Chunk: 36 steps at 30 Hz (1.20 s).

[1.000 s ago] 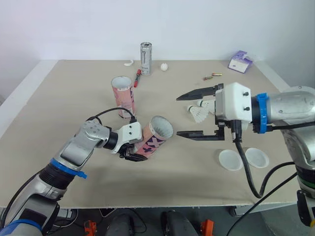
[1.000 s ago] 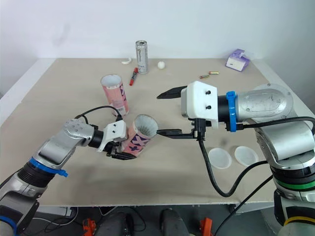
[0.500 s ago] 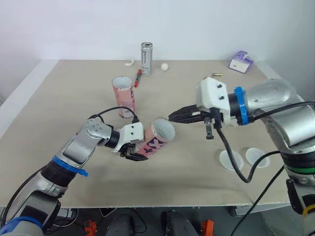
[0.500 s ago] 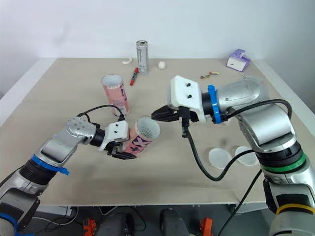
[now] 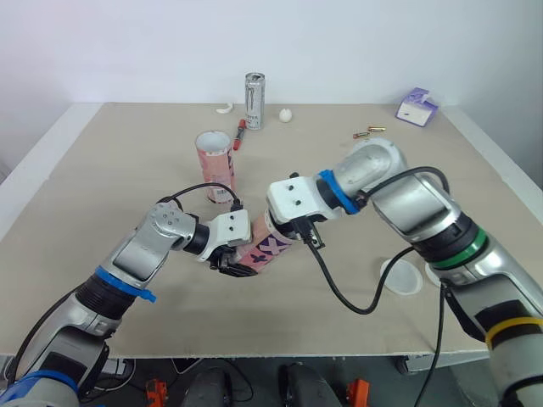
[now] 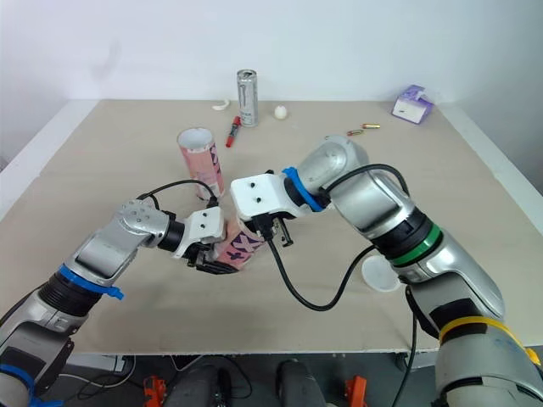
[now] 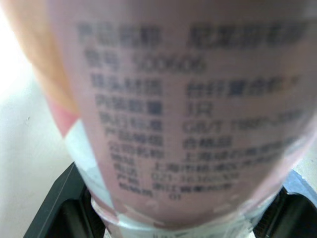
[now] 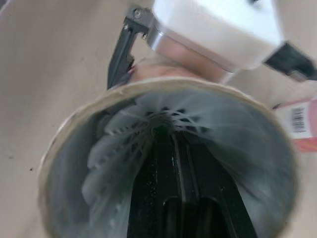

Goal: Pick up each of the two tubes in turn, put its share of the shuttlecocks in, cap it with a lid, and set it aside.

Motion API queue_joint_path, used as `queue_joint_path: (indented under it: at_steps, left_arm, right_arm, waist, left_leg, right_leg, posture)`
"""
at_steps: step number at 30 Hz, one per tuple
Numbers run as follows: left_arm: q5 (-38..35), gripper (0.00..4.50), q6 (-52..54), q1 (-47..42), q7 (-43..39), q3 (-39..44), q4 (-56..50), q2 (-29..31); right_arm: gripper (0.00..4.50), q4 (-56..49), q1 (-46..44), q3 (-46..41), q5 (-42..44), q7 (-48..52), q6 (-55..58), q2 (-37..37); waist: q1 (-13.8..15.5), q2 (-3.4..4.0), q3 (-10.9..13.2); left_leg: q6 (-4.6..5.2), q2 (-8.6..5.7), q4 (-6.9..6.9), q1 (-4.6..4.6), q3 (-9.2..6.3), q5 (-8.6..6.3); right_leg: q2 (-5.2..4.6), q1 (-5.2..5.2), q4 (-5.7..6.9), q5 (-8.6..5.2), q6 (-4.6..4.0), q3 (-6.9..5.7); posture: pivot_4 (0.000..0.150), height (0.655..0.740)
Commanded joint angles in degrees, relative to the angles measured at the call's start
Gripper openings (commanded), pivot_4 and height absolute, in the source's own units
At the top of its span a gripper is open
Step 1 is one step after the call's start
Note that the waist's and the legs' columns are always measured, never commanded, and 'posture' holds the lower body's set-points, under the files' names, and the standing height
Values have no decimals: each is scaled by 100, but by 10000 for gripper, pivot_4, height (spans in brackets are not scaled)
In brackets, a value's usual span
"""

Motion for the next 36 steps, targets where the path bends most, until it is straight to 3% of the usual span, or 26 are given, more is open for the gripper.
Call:
queue_joint_path:
  at_steps: [1, 7, 14, 21, 28, 36]
  left_arm:
    - [92, 30284, 53, 72, 81, -95, -26, -46]
    - [83, 30284, 117, 122, 136, -80, -81, -79]
    - [81, 30284, 146, 217, 157, -47, -106, -65]
    - [91, 30284, -17, 273, 233, 4, 114, -143]
    - [93, 30284, -576, 422, 368, 135, 436, -363]
    - [-658, 30284, -1627, 947, 794, 906, 860, -1474]
  right_arm:
    - [660, 279, -124, 257, -400, 219, -147, 188]
    - [660, 594, -102, 364, -654, 399, -284, 599]
    - [660, 398, -253, -332, -308, 693, 25, 526]
    - [660, -537, -126, -1465, 783, 1106, 1222, -310]
    - [660, -980, 293, -2521, 1707, 799, 2241, -1125]
    - [660, -1219, 1969, -3758, 1878, -38, 2375, -2064]
  waist:
    - [0, 0, 0]
    - [-12, -2, -10]
    - [-18, 0, -11]
    - [17, 1, -8]
    - [79, 1, -8]
    - [173, -1, -8]
  left_leg:
    - [0, 1, 1, 1, -1, 0]
    - [11, 8, 1, 27, -4, 7]
    - [18, 13, 0, 36, -3, 13]
    - [17, -4, 0, 4, -1, 11]
    - [25, -32, 1, -3, -4, 5]
    - [25, -37, 3, -45, 3, 5]
  right_leg:
    - [0, 1, 0, 0, 0, -2]
    - [5, 15, 9, 6, -8, -10]
    - [6, 15, 18, 13, -20, -13]
    - [-14, -2, 15, 17, -30, -13]
    - [-67, 10, -6, 17, -14, -42]
    - [-158, -3, -22, 18, -16, -122]
  posture:
    - [1500, 7400]
    - [1500, 7400]
    - [1500, 7400]
    - [1500, 7400]
    - [1500, 7400]
    - [1500, 7400]
